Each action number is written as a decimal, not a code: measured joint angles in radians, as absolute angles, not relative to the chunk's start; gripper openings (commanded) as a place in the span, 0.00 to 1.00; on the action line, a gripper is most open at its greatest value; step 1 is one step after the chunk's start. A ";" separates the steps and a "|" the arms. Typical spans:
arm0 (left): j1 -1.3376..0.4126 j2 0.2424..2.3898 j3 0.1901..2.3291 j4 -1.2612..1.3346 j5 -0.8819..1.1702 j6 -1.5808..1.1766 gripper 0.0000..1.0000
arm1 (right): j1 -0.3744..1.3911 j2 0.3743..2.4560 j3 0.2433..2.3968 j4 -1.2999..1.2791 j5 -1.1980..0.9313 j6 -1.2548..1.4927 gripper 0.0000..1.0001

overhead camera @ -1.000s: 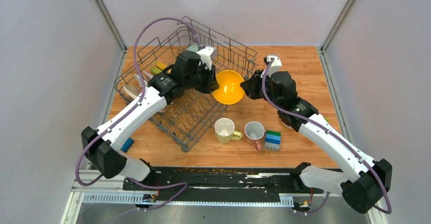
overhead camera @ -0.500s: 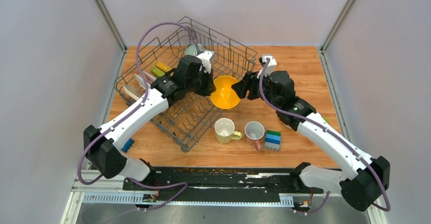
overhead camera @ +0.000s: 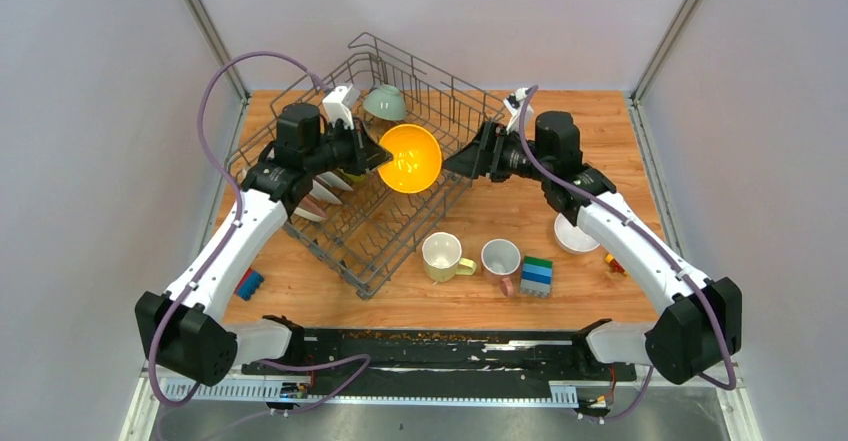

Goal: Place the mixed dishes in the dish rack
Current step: Turn the bowl upside down on the dish rack.

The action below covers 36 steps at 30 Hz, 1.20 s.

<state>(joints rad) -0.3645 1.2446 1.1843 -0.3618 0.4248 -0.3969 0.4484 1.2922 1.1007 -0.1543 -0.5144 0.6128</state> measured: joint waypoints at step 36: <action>-0.273 1.328 1.093 0.238 0.971 -0.855 0.00 | 0.451 1.322 1.086 0.390 -0.867 0.897 0.90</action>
<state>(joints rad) -0.2733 1.3281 1.0927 0.2379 0.9710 -0.8547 0.4511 1.3216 1.0859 0.3901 -0.8669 0.8974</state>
